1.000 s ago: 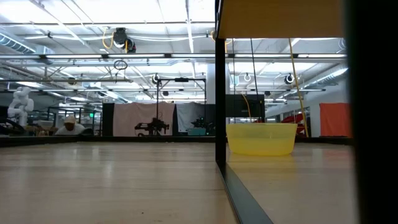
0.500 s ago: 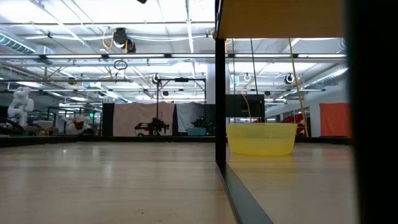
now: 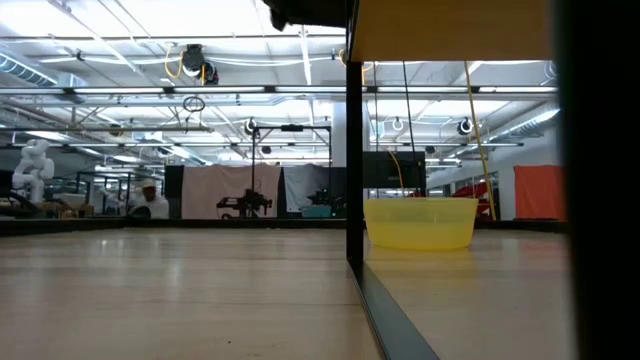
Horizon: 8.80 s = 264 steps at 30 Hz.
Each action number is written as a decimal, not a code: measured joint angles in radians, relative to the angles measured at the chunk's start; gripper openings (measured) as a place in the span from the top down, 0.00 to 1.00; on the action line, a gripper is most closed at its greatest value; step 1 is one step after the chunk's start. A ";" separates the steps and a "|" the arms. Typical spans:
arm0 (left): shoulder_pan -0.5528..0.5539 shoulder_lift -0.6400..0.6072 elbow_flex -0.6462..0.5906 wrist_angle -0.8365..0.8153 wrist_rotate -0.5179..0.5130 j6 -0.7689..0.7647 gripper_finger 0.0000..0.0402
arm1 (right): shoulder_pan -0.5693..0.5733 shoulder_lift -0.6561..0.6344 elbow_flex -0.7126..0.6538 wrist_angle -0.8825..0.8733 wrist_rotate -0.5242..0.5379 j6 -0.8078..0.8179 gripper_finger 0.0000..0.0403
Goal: Place and stack bowls onto a shelf
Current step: Stack the yellow bowl on top of the light orange bowl on the shelf
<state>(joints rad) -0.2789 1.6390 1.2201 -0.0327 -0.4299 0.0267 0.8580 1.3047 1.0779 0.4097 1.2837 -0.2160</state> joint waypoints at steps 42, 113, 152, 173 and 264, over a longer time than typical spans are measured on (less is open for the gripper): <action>0.031 0.000 -0.352 0.351 0.193 -0.029 0.67 | -0.917 0.210 -0.001 -1.039 -1.262 0.780 0.87; -0.111 0.020 0.158 -0.365 -0.075 0.838 0.46 | -0.772 0.001 -0.001 -0.825 -1.141 0.751 1.00; 0.029 0.044 0.158 -0.320 0.192 0.984 0.99 | -0.835 0.000 0.000 -0.477 -1.208 0.499 0.60; -0.114 0.034 0.159 -0.097 0.222 0.824 0.99 | -0.532 -0.304 -0.012 -0.782 -0.835 0.367 0.47; -0.225 0.536 1.067 -0.695 0.426 0.392 0.82 | -0.396 -0.688 -0.339 -0.662 -0.839 0.309 0.47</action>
<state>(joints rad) -0.5040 2.1749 2.2871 -0.7277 -0.0042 0.4187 0.4622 0.6170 0.7387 -0.2523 0.4446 0.0933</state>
